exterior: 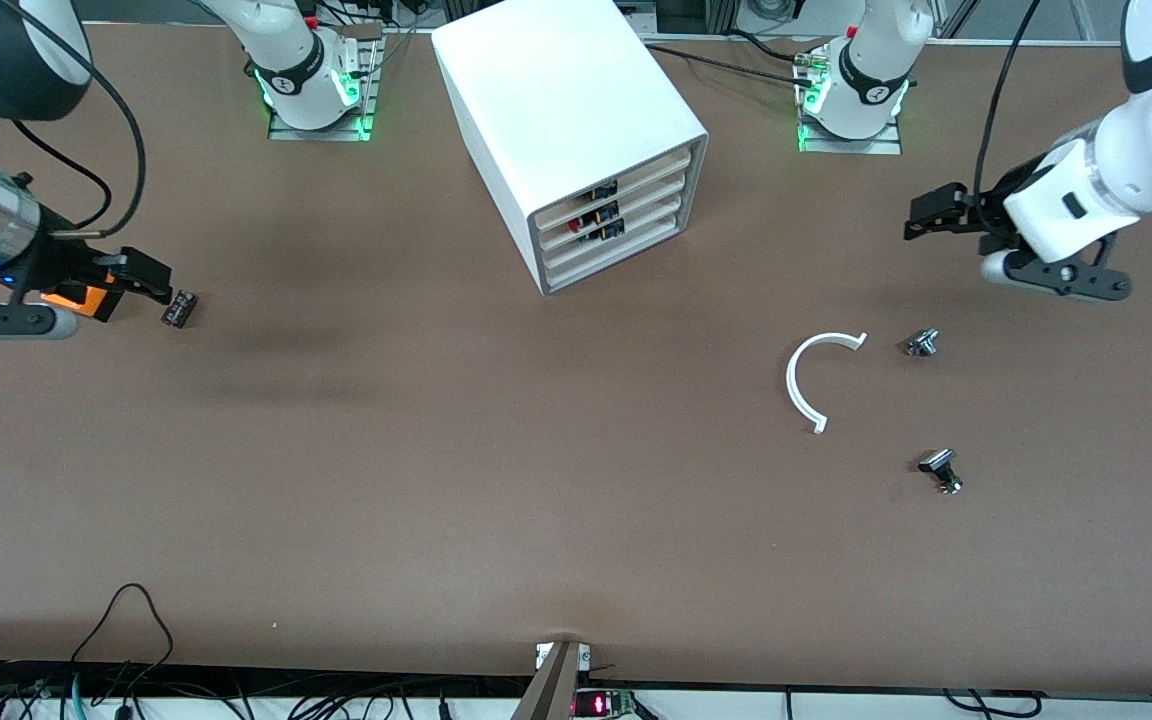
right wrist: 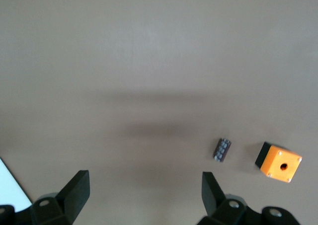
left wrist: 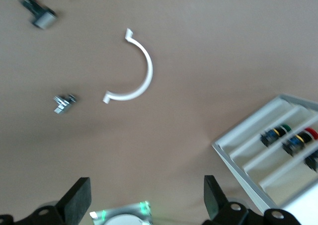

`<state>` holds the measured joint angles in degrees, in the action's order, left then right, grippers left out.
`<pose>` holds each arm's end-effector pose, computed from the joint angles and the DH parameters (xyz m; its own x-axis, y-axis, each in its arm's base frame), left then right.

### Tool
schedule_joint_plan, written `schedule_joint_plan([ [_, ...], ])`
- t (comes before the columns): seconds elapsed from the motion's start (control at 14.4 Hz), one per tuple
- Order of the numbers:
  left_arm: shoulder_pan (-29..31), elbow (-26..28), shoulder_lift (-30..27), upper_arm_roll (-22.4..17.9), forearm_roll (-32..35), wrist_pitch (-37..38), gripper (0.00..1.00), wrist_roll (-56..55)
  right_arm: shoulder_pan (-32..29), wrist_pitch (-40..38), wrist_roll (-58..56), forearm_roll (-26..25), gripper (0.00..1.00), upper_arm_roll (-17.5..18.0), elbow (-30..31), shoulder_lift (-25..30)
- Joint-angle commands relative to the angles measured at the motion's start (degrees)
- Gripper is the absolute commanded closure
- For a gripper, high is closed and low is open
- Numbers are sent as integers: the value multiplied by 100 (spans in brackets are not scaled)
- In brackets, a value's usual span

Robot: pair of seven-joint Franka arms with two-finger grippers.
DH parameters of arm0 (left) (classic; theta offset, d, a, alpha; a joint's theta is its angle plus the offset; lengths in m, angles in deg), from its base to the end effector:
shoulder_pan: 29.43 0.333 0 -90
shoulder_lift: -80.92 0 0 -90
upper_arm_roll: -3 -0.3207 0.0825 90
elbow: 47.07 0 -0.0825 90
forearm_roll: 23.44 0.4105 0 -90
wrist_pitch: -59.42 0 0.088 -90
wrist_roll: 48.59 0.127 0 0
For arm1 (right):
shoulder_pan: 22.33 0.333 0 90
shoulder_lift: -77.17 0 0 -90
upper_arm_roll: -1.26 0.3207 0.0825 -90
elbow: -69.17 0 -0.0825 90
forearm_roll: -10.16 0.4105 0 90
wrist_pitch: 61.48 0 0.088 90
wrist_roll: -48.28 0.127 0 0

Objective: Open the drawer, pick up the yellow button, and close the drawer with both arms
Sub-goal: 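Reach the left gripper toward the drawer front while the right gripper rises, then grasp the lowest drawer's front edge with the left gripper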

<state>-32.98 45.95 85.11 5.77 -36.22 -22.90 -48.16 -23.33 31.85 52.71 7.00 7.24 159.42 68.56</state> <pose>0.5694 -0.0929 0.5353 0.9570 -0.1439 -0.2518 -0.0868 -0.9705 0.2248 0.6217 0.0438 0.5217 0.9956 0.0128 -0.0923 0.0171 -0.9988 0.0462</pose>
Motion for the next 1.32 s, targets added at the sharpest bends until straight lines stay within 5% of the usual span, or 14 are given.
schedule_joint_plan([
  [0.0,21,-187,345,13,-774,696,0,27,-15,-70,5,-89,0,88,378,70],
  [0.42,21,-73,1110,188,-2377,938,0,325,56,201,84,113,0,114,555,-246],
  [0.84,47,1507,927,531,-3263,-784,0,2659,389,887,75,157,0,114,442,-510],
  [1.25,47,2597,891,1216,-4969,-1919,8,3735,678,1222,643,236,0,114,265,-783],
])
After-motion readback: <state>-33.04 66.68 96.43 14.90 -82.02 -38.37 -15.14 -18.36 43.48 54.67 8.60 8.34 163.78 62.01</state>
